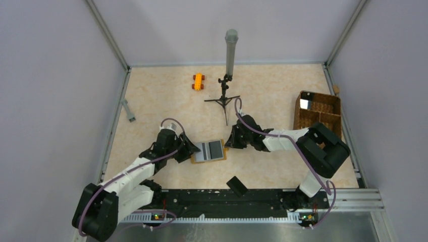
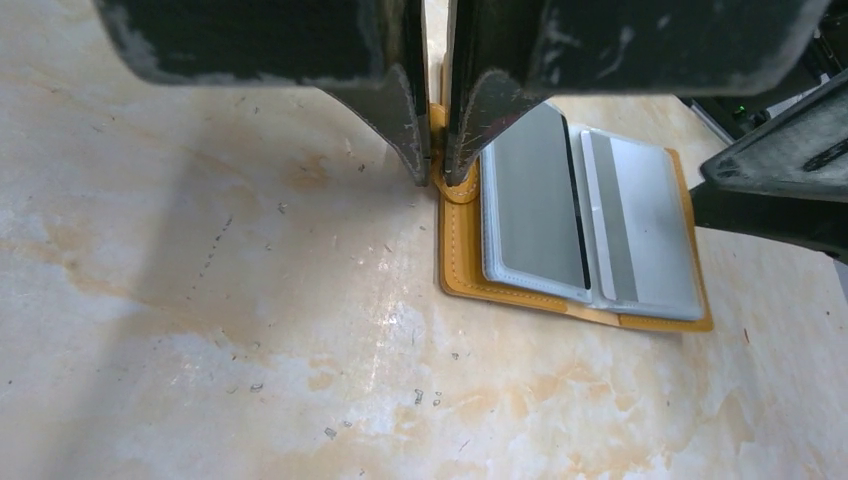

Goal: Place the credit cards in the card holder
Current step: Close the card holder at the center of the board.

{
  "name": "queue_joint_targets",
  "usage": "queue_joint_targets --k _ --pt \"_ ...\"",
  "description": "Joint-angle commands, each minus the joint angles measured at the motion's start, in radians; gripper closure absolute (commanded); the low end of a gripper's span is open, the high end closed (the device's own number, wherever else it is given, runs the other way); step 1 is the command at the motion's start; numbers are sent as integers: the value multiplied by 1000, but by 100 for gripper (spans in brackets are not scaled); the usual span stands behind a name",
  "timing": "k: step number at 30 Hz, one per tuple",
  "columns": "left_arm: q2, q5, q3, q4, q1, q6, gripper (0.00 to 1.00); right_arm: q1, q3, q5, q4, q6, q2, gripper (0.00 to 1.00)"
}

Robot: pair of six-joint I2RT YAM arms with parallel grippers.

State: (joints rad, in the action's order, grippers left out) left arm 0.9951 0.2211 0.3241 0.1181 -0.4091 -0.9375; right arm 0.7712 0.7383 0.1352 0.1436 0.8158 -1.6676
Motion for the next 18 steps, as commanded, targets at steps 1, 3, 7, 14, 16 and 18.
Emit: queue_joint_targets --k 1,3,7,14,16,18 --pt "-84 45 1 -90 -5 5 43 10 -25 31 4 14 -27 98" --pt "-114 54 -1 -105 -4 8 44 12 -28 40 14 20 -28 100" --pt "-137 91 -12 -198 -5 17 44 22 -30 54 43 36 -33 100" --pt "-4 205 -10 -374 -9 13 44 28 -47 69 93 76 -31 100" --pt "46 227 -16 -433 -17 -1 44 28 -53 72 109 89 -29 100" --pt "91 239 -16 -495 -31 -16 44 28 -60 67 122 103 -23 100"
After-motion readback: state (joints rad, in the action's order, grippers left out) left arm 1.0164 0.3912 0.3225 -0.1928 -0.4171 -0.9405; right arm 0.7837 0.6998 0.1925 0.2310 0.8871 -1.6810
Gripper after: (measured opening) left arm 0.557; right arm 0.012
